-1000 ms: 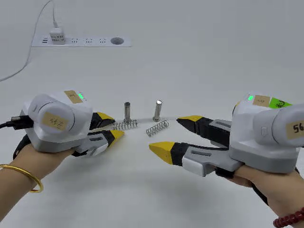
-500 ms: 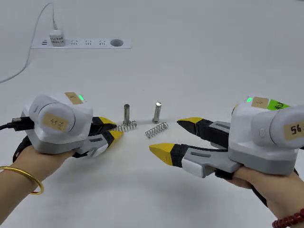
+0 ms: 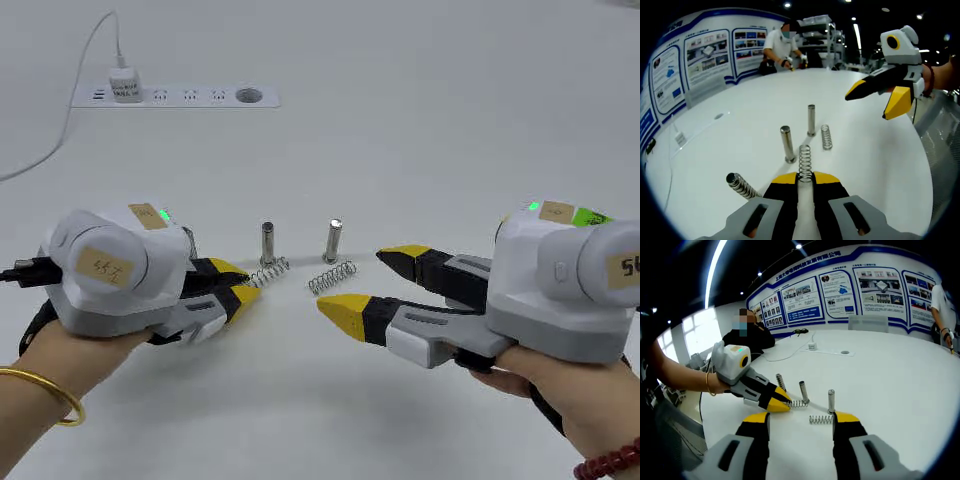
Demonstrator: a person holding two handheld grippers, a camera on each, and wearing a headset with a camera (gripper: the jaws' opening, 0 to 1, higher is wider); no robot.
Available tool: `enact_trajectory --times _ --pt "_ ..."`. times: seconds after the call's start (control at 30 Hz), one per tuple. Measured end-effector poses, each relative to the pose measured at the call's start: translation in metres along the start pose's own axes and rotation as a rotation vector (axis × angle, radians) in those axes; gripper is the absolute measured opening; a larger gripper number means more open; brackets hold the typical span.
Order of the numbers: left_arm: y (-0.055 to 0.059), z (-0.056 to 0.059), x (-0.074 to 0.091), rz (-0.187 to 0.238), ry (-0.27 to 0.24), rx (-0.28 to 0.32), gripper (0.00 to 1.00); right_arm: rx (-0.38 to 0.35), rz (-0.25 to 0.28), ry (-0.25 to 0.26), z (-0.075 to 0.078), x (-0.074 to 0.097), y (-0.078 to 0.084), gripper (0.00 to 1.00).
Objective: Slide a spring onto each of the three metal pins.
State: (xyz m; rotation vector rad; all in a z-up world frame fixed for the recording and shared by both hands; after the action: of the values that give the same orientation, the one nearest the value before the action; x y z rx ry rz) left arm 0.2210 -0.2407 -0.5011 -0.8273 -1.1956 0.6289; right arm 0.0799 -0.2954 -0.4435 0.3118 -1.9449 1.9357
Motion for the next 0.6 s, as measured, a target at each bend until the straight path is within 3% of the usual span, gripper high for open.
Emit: enact_trajectory --times 0.37,0.6 --pt "-0.014 0.022 0.024 0.080 0.011 -0.006 0.10 -0.080 0.062 -0.014 0.000 0.000 -0.017 0.49" --pt "-0.023 0.031 0.041 0.151 0.010 0.022 0.10 -0.159 0.114 -0.057 -0.002 -0.005 -0.032 0.46"
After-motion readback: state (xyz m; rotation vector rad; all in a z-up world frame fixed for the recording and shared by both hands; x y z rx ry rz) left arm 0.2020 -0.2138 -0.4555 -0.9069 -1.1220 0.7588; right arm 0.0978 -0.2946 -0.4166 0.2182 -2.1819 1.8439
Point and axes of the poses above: the centre of the closed fingertips' face, and the gripper's own axes: x roughly backward along the fingers, z roughly to its right, y roughly out of its underside, the point moved 5 cm from there along x, roughly backward along the fingers, and after that the axes turned 12 degrees about x, right-handed, at the moved point
